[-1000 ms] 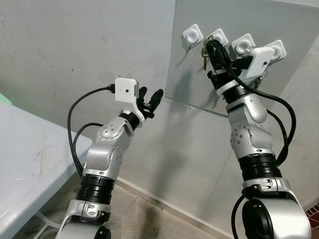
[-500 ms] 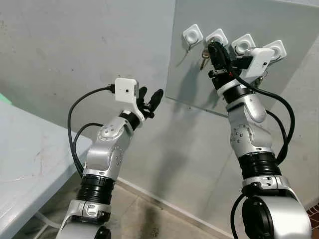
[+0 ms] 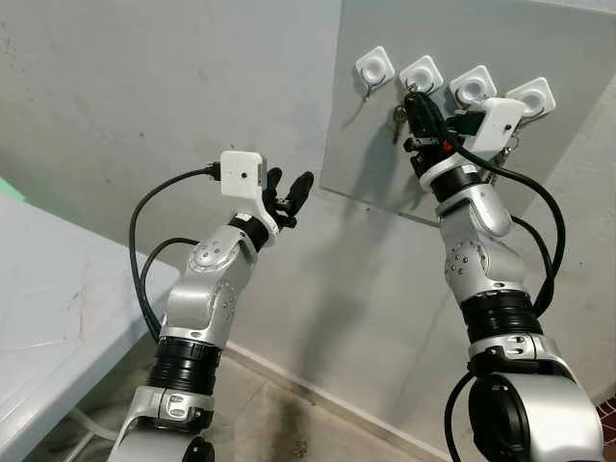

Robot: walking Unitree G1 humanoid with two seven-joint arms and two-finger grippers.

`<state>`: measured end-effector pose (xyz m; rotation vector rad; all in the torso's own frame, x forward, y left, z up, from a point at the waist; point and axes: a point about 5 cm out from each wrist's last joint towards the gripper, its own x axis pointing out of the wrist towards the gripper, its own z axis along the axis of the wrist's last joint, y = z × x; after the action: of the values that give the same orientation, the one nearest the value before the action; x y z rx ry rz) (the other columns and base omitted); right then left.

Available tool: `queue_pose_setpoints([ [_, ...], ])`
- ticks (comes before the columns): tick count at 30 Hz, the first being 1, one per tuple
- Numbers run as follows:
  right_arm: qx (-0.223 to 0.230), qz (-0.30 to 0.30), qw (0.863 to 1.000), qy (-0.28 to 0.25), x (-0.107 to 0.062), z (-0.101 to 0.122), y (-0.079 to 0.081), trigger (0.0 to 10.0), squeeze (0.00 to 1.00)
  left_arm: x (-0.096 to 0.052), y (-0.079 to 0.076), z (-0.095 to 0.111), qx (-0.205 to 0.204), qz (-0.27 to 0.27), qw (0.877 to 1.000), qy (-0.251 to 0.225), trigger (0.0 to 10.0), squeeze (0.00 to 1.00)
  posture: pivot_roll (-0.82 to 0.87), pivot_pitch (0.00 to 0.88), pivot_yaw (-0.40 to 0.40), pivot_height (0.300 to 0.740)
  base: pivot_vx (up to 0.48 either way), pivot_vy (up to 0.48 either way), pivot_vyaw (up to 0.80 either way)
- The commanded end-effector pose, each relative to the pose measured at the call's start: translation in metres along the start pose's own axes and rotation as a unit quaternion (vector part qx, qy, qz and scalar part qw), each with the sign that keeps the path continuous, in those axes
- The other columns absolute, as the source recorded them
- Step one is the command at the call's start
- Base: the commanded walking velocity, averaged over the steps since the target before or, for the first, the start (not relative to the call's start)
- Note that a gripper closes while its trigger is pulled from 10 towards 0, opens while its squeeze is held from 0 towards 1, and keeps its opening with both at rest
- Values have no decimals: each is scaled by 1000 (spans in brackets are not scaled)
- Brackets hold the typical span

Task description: Hang keys on a hook

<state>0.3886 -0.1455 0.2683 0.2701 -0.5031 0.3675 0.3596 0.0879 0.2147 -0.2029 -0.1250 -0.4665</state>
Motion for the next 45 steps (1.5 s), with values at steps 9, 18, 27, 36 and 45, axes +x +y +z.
queue_pose_setpoints([
  [9, 12, -48, 997, -54, -8, 15, -19, 10000, 0, 3, -4, 7, 4, -9, 1000, -8, 10000, 0, 12, 0, -30, 740, 0, 0, 0],
  [18, 18, -58, 997, -51, -16, 9, -22, 10000, 0, 3, -3, 8, 4, -9, 1000, -8, 10000, 0, 13, 0, -30, 740, 0, 0, 0],
  [27, 22, -71, 996, -44, -25, 3, -27, 10000, 0, 3, -3, 9, 4, -9, 1000, -9, 10000, 0, 13, 0, -27, 740, 0, 0, 0],
  [36, 16, -70, 997, -36, -26, 1, -27, 10000, 0, 4, -3, 9, 3, -9, 1000, -8, 10000, 0, 12, 0, -27, 740, 0, 0, 0],
  [45, 36, -23, 997, -58, -18, 5, -11, 10000, 0, 3, -2, 9, 2, -7, 1000, -10, 10000, 0, 20, 0, -35, 740, 0, 0, 0],
])
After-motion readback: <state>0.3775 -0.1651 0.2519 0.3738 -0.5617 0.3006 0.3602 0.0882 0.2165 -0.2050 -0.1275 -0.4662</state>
